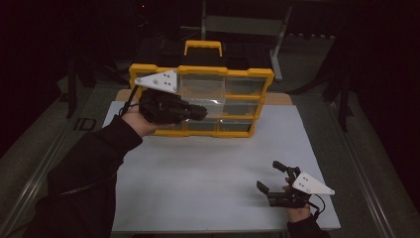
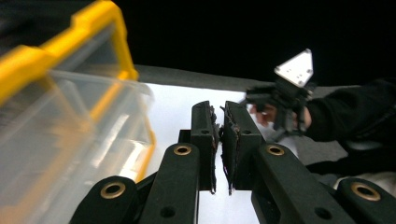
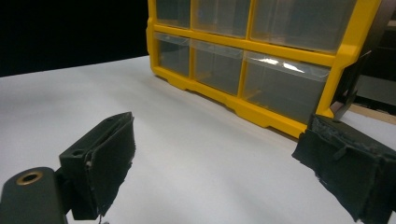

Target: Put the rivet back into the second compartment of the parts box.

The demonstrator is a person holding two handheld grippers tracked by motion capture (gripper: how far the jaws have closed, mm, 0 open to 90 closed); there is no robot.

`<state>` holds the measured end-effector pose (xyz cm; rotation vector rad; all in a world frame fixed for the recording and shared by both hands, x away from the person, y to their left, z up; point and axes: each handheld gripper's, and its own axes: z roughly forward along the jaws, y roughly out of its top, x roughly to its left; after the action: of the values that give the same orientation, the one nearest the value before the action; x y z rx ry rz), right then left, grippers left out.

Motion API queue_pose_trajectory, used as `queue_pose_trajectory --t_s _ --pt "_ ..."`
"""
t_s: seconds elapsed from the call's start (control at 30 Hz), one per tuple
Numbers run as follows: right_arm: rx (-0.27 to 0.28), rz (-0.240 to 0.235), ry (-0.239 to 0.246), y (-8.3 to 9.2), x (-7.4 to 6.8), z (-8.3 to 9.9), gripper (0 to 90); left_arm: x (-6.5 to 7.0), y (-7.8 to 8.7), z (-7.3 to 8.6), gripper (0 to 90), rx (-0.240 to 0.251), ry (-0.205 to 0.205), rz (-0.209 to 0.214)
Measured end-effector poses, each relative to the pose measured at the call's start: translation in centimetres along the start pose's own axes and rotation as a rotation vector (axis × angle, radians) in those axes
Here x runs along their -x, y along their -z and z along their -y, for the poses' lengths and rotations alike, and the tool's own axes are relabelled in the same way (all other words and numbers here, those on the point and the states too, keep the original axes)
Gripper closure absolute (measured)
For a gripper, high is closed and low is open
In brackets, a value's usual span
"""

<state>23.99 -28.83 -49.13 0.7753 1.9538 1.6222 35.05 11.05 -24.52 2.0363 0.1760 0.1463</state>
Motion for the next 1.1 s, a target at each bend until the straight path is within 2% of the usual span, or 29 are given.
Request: queue_pose_trajectory --t_s 0.1,0.27,0.33,0.47,0.63,0.7,0.87,1.1 --pt "0.0 -0.002 0.002 0.0 0.0 0.0 9.4 -0.6 1.0 -1.1 82.9 0.022 -0.004 -0.028" --pt "-0.003 -0.006 0.0 -0.1 0.0 0.0 9.4 -1.5 2.5 -2.9 82.9 0.072 -0.008 -0.052" --pt "-0.002 -0.009 0.003 -0.1 0.0 0.0 9.4 -2.0 2.8 -3.6 82.9 0.082 -0.007 -0.059" --pt "-0.001 -0.01 -0.004 -0.1 0.0 0.0 9.4 -2.7 3.1 -4.5 82.9 0.103 -0.022 -0.102" --pt "0.003 -0.013 -0.009 0.0 0.0 0.0 9.4 -3.8 3.5 -5.1 82.9 0.145 -0.029 -0.12" --pt "0.003 -0.013 -0.008 0.0 0.0 0.0 9.4 -4.2 3.6 -5.2 82.9 0.16 -0.029 -0.141" --pt "0.001 -0.015 -0.009 0.0 0.0 0.0 9.4 -5.2 3.6 -5.4 82.9 0.202 0.005 -0.171" --pt "0.001 -0.013 -0.008 0.0 0.0 0.0 9.4 -6.1 2.6 -5.6 82.8 0.2 0.038 -0.199"
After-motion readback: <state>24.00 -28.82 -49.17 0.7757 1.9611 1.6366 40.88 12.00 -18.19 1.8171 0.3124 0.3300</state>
